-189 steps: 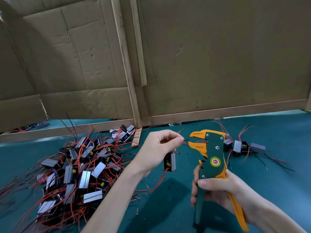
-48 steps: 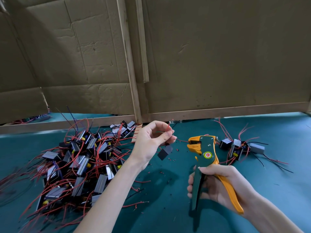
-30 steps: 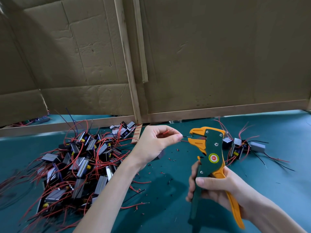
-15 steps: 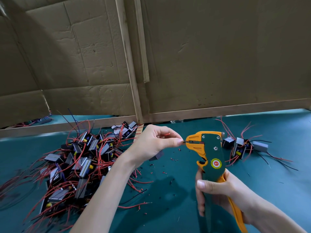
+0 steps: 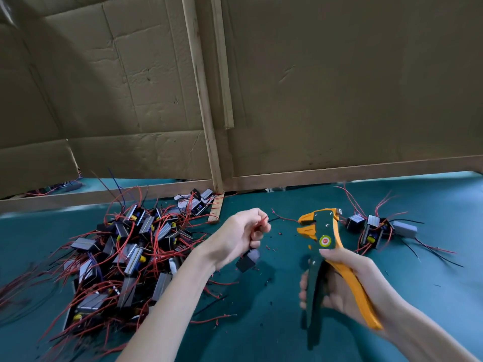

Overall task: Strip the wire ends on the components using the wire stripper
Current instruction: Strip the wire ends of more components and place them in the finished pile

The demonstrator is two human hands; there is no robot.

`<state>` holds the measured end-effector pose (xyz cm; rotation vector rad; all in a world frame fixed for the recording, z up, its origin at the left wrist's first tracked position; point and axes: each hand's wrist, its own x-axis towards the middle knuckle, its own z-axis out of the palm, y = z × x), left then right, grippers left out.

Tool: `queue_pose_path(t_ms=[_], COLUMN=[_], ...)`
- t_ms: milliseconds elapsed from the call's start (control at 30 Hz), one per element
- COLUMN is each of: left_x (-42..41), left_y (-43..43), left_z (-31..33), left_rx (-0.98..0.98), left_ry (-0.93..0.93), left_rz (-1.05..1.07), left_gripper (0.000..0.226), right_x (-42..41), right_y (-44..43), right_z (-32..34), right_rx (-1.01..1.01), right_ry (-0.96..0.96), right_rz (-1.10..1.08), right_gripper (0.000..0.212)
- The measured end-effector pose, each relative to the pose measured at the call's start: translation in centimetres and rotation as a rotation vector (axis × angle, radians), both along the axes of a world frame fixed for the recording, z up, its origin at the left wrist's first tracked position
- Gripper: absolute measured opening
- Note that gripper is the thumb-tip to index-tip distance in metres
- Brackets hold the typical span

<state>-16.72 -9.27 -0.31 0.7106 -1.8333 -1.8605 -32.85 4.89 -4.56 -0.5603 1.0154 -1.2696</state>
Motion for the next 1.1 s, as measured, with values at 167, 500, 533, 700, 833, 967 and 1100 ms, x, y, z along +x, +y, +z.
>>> queue_pose_path(t_ms=[167, 500, 533, 700, 833, 967, 1100], left_x=[-0.5, -1.0, -1.0, -0.9, -0.8, -0.6, -0.2], left_y=[-0.8, 0.1, 0.3, 1.4, 2.0, 2.2, 2.2], left_z=[-1.8, -0.5, -0.1, 1.6, 2.3, 2.6, 2.9], left_rx=[-0.213, -0.555, -0.569, -0.621, -0.585, -0.557, -0.515], left_ry=[-0.1, 0.117, 0.129, 0.141, 0.15, 0.096, 0.044], left_rz=[0.121, 0.243, 0.23, 0.169, 0.15, 0.128, 0.069], left_gripper=[0.03, 0.023, 0.022, 0.023, 0.022, 0.014, 0.014], right_x=[-0.9, -0.1, 0.0, 0.4, 0.7, 0.8, 0.8], right_y=[-0.3, -0.4, -0.2, 0.9, 1.0, 1.4, 1.6], right_z=[-0.8, -0.3, -0.2, 0.3, 0.1, 0.3, 0.5], right_rx=[-0.021, -0.163, -0.216, -0.41, -0.404, -0.351, -0.332], right_ry=[-0.125, -0.091, -0.043, 0.069, 0.114, 0.24, 0.196], right_rz=[-0.052, -0.032, -0.01, -0.013, -0.024, 0.034, 0.045], right_gripper=[0.049, 0.053, 0.054, 0.064, 0.064, 0.066, 0.065])
